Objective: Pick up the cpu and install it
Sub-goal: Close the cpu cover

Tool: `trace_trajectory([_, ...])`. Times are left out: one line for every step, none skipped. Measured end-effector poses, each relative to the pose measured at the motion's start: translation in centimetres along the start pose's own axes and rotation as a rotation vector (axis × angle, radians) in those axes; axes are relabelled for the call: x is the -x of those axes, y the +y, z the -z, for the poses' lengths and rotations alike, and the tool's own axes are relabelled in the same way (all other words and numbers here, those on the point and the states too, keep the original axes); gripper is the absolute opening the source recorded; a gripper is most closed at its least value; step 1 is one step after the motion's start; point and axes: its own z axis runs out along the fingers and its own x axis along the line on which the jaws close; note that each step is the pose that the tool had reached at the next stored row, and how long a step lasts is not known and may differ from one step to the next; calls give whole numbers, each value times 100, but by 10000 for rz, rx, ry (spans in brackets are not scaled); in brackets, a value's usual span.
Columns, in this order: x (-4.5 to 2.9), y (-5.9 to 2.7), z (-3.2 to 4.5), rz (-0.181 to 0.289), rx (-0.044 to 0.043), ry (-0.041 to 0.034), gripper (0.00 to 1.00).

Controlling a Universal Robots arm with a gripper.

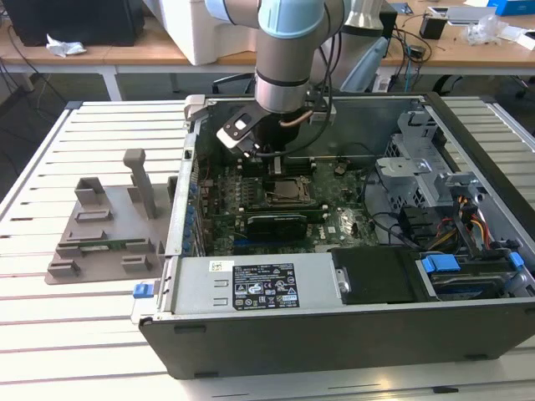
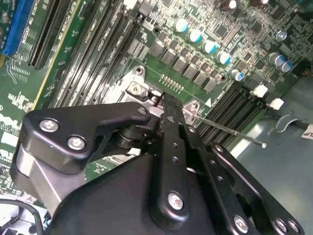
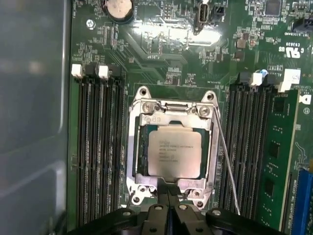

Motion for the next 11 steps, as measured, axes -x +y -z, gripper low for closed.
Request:
trace_trajectory([3, 32, 3, 4, 0, 31, 11])
trace_trajectory([5, 70, 6, 6, 2, 78, 11])
trace_trajectory([7, 104, 8, 8, 1, 107, 11])
trace_trajectory([9, 135, 10, 11, -4, 122, 11])
trace_trajectory([12, 179, 10, 9, -16, 124, 11])
trace_trajectory([14, 206, 9, 8, -25, 124, 11])
trace_trajectory([16, 236, 8, 11, -35, 124, 11])
trace_trajectory([19, 292, 6, 6, -56, 125, 11])
trace_trajectory([22, 339, 5, 8, -72, 124, 11])
trace_trajectory([25, 387, 5, 6, -91, 123, 11])
trace_trajectory([31, 483, 8, 6, -113, 125, 11])
